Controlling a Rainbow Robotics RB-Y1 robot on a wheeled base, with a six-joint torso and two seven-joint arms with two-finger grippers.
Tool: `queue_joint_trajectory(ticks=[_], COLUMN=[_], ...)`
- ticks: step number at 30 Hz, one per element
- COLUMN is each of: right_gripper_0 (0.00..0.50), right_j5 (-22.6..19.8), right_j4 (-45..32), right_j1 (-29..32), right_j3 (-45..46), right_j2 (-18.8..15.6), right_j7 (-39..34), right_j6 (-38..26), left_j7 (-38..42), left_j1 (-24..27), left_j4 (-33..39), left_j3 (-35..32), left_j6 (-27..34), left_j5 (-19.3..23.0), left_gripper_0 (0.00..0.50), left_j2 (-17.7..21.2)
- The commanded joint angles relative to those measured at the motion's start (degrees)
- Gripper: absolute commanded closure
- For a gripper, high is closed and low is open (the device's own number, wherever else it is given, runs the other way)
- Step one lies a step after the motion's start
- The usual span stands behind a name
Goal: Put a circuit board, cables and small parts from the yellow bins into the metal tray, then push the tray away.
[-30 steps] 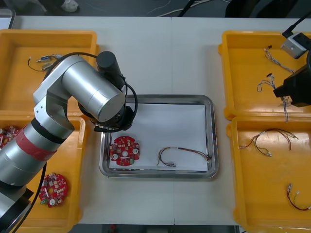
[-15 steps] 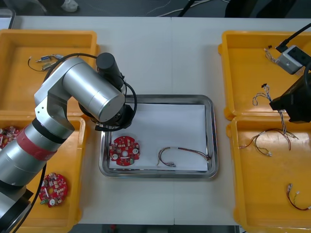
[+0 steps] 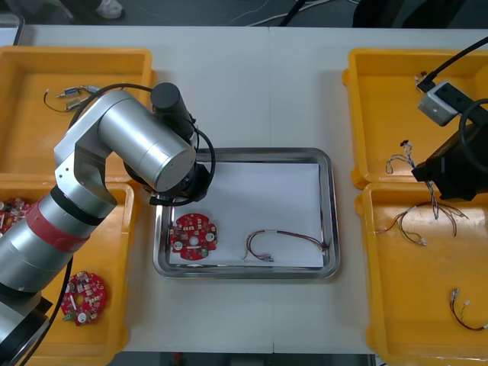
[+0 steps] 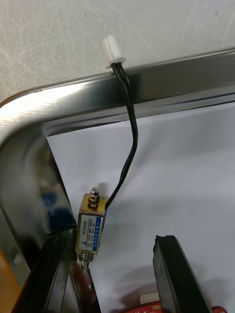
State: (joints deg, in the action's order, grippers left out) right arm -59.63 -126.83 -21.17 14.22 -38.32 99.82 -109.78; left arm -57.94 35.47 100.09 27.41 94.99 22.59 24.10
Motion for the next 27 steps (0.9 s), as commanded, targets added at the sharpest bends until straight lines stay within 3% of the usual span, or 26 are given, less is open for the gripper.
queue_joint_trajectory(ticks=[1,12,27], right_gripper_0=[0.500,0.500,0.500], right_j5=[1.5,1.9,1.8], right_j4=[-2.8,-3.6,-3.5], right_j1=[0.6,0.6,0.6], right_j3=[-2.0,-2.8,-2.8], right_j2=[-1.5,-1.4,-1.4], right_j7=[-2.9,-3.0,-3.0], right_j6=[-0.2,-0.2,-0.2], left_j7=[1.9,3.0,2.7], left_j1=[-0.2,-0.1,4.7], left_j4=[0.5,2.7,7.8], left_j3=[1.2,0.5,-8.2], left_j6=[-0.6,0.1,10.0], left_j5=[0.2,1.1,6.2], left_gripper_0=[0.000,0.000,0.000], left_j2=[-1.4,-1.8,-1.7])
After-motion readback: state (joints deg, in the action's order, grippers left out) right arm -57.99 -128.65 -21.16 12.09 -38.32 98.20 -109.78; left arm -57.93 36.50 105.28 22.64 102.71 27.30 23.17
